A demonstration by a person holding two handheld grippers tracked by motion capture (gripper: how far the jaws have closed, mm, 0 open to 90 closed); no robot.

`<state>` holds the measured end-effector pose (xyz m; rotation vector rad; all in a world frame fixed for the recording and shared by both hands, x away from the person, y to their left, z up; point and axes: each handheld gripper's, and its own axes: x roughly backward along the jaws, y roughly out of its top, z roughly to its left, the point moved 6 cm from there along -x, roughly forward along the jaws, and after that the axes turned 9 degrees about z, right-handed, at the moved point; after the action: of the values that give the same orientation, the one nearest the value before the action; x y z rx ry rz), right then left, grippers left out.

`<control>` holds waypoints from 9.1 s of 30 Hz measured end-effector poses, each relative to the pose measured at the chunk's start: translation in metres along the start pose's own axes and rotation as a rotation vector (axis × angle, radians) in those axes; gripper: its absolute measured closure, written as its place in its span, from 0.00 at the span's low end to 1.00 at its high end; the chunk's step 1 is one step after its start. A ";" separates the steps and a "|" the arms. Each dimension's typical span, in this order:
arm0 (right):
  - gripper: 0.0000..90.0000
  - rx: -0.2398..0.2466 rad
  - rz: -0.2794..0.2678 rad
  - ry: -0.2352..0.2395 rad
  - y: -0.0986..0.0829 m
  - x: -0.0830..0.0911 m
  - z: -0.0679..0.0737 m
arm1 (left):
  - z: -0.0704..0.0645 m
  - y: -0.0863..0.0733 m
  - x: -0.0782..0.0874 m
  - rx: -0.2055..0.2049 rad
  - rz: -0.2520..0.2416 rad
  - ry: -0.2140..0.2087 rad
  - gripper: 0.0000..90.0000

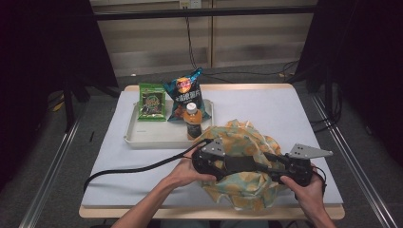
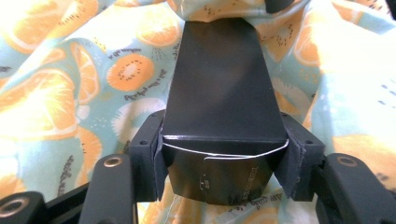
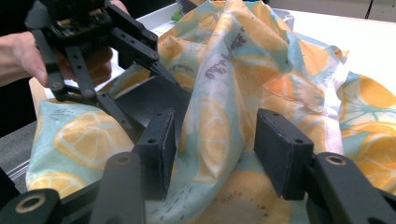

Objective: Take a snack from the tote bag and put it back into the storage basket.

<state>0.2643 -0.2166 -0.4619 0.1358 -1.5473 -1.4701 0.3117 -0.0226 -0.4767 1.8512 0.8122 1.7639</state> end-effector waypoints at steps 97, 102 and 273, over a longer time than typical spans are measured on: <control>0.25 -0.013 -0.063 -0.077 -0.007 0.023 -0.007 | 0.021 -0.017 0.169 0.101 -0.339 0.110 0.49; 0.13 -0.010 -0.094 -0.100 -0.003 0.027 -0.007 | 0.028 -0.026 0.180 0.108 -0.327 0.123 0.49; 0.00 0.004 -0.111 -0.086 -0.014 0.036 -0.016 | 0.176 -0.184 0.174 0.487 -0.006 0.306 0.21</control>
<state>0.2492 -0.2547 -0.4566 0.1647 -1.6343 -1.5781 0.4689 0.2426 -0.4900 1.8726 1.4713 2.0056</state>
